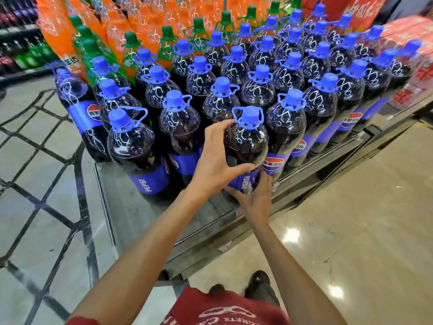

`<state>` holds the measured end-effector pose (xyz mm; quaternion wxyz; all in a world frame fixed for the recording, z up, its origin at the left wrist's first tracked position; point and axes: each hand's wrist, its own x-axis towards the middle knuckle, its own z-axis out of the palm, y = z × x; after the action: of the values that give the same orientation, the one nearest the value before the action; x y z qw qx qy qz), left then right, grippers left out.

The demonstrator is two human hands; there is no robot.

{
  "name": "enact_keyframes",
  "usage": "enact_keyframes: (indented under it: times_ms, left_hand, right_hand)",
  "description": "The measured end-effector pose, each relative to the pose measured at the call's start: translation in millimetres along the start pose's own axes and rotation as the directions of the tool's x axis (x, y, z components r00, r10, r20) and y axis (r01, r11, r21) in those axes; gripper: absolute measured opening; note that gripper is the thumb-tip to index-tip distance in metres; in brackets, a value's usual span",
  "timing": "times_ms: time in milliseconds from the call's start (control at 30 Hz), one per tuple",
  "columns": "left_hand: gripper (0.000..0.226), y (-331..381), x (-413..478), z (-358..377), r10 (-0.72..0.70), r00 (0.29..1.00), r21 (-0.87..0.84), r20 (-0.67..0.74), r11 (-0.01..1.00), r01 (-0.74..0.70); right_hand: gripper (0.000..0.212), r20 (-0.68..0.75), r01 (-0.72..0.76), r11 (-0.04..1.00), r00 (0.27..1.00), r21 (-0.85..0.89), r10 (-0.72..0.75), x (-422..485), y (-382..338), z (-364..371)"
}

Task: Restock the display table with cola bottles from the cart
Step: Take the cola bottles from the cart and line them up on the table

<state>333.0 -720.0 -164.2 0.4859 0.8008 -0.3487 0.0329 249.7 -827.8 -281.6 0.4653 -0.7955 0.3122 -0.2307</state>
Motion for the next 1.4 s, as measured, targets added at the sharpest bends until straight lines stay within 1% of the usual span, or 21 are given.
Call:
enact_keyframes:
  times_ms: [133, 233, 300, 400, 433, 533, 600, 667, 733, 767, 833, 900, 1000, 1133, 1233, 1300, 1400]
  left_hand:
    - [0.102, 3, -4, -1, -0.035, 0.999, -0.038, -0.029, 0.999, 0.034]
    - [0.100, 8, -7, -4, -0.051, 0.999, -0.029, -0.007, 0.998, 0.051]
    - [0.094, 9, -11, -8, -0.055, 0.998, -0.005, 0.015, 0.998, 0.055]
    - [0.080, 7, -18, -17, -0.049, 0.999, 0.024, 0.025, 0.999, 0.048]
    - [0.076, 6, -21, -19, -0.049, 0.998, 0.044, 0.027, 0.998, 0.048]
    - [0.061, 7, -29, -20, -0.041, 0.999, 0.143, 0.035, 0.989, 0.036]
    - [0.049, 10, -36, -20, -0.031, 0.998, 0.245, 0.062, 0.969, 0.015]
    - [0.040, 17, -43, -19, -0.023, 0.991, 0.348, 0.129, 0.937, -0.023]
    - [0.037, 28, -47, -17, -0.037, 0.971, 0.465, 0.237, 0.882, -0.080]
    - [0.037, 34, -47, -15, -0.056, 0.957, 0.516, 0.284, 0.850, -0.103]
    - [0.038, 47, -44, -14, -0.092, 0.939, 0.589, 0.333, 0.798, -0.131]
    - [0.041, 62, -40, -12, -0.111, 0.925, 0.656, 0.364, 0.735, -0.170]
    - [0.049, 89, -41, 1, -0.095, 0.876, 0.718, 0.472, 0.618, -0.320]
    - [0.055, 126, -55, 44, -0.071, 0.772, 0.679, 0.632, 0.531, -0.507]
    - [0.065, 154, -70, 77, -0.057, 0.683, 0.624, 0.728, 0.468, -0.626]
    - [0.068, 175, -84, 94, -0.045, 0.635, 0.585, 0.771, 0.443, -0.679]
    - [0.063, 206, -110, 117, -0.011, 0.579, 0.515, 0.815, 0.470, -0.717]
  right_hand:
    - [0.095, 0.025, 0.031, 0.999, 0.999, -0.015, -0.031, -3, 1, -5]
    - [0.096, 0.065, 0.031, 0.999, 0.997, -0.040, -0.028, -3, -1, -12]
    - [0.094, 0.096, 0.023, 0.998, 0.995, -0.062, -0.017, -3, 0, -17]
    - [0.090, 0.125, 0.045, 0.996, 0.992, -0.079, -0.034, -2, 4, -26]
    - [0.085, 0.136, 0.049, 0.995, 0.990, -0.089, -0.036, -2, 4, -30]
    - [0.060, 0.172, 0.091, 0.983, 0.983, -0.157, -0.064, -3, -1, -47]
    - [0.050, 0.205, 0.125, 0.969, 0.976, -0.214, -0.081, -3, -5, -59]
    - [0.050, 0.253, 0.134, 0.954, 0.965, -0.269, -0.064, -2, -7, -72]
    - [0.052, 0.324, 0.143, 0.926, 0.946, -0.348, -0.025, -2, -7, -89]
    - [0.052, 0.365, 0.161, 0.902, 0.931, -0.400, -0.005, -3, -7, -99]
    - [0.052, 0.429, 0.202, 0.839, 0.903, -0.505, 0.040, -6, -6, -119]
    - [0.057, 0.442, 0.209, 0.765, 0.890, -0.610, 0.110, -13, -6, -142]
    - [0.069, 0.409, 0.193, 0.653, 0.892, -0.732, 0.195, -29, -6, -180]
    - [0.066, 0.321, 0.128, 0.578, 0.915, -0.806, 0.245, -68, -6, -237]
    - [0.063, 0.238, 0.051, 0.540, 0.930, -0.840, 0.282, -106, -3, -279]
    - [0.067, 0.177, -0.016, 0.519, 0.930, -0.854, 0.321, -132, 2, -305]
    - [0.069, 0.094, -0.111, 0.480, 0.919, -0.870, 0.383, -174, 15, -341]
